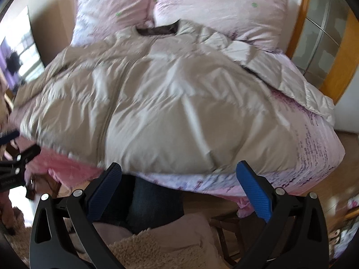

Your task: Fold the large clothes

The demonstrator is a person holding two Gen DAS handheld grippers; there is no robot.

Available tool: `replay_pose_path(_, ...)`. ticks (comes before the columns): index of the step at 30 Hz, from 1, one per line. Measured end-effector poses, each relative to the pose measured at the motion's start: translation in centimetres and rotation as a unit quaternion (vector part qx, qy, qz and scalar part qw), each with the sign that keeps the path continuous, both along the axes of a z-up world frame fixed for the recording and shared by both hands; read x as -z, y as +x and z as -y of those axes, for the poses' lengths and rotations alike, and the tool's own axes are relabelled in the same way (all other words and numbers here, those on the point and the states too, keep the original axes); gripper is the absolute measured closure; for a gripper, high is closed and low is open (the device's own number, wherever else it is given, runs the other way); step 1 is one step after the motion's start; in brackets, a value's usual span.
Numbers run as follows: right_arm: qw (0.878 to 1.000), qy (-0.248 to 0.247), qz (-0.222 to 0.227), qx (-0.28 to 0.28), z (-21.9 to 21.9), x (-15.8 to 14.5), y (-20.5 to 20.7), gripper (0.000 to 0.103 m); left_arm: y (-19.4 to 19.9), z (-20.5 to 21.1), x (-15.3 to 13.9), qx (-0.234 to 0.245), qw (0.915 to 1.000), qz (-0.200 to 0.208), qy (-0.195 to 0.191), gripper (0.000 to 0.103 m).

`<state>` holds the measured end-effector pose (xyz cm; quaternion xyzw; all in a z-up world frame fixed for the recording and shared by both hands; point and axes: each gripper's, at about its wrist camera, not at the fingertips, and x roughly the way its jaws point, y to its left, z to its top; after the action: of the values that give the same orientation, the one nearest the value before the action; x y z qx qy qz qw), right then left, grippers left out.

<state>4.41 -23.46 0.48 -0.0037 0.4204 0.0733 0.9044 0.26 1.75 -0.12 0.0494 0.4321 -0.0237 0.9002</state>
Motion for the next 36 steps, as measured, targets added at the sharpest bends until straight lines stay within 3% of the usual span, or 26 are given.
replay_pose_path(5,0.994,0.092,0.007,0.062,5.6,-0.8,3.2,0.001,1.1,-2.1,-0.8,-0.017,0.999,-0.011,-0.04,0.002)
replay_pose_path(9,0.969,0.205,0.004,0.136,12.1,-0.5,6.3,0.001,2.2,-5.3,-1.7,-0.048,0.9956,-0.017,-0.079,0.002)
replay_pose_path(14,0.919,0.298,-0.002,0.258,20.6,1.3,9.9,0.001,4.0,-9.8,-2.3,-0.101,0.9885,-0.025,-0.11,0.002)
replay_pose_path(17,0.875,0.362,-0.014,0.32,25.4,3.2,11.5,0.002,5.1,-12.2,-2.6,-0.13,0.9848,-0.024,-0.113,0.002)
replay_pose_path(19,0.852,0.386,-0.02,0.353,27.9,4.4,12.6,0.012,5.6,-13.6,-2.8,-0.149,0.9823,-0.012,-0.113,0.002)
replay_pose_path(24,0.813,0.408,-0.033,0.414,32.2,6.5,13.8,0.022,7.0,-16.9,-3.0,-0.206,0.9727,0.016,-0.105,0.002)
replay_pose_path(29,0.791,0.413,-0.027,0.45,34.6,7.8,13.8,0.039,7.4,-20.1,-2.6,-0.233,0.9589,0.073,-0.144,0.002)
replay_pose_path(36,0.791,0.385,-0.02,0.475,36.2,8.0,14.2,0.059,9.8,-21.3,-0.9,-0.235,0.9589,0.056,-0.149,0.002)
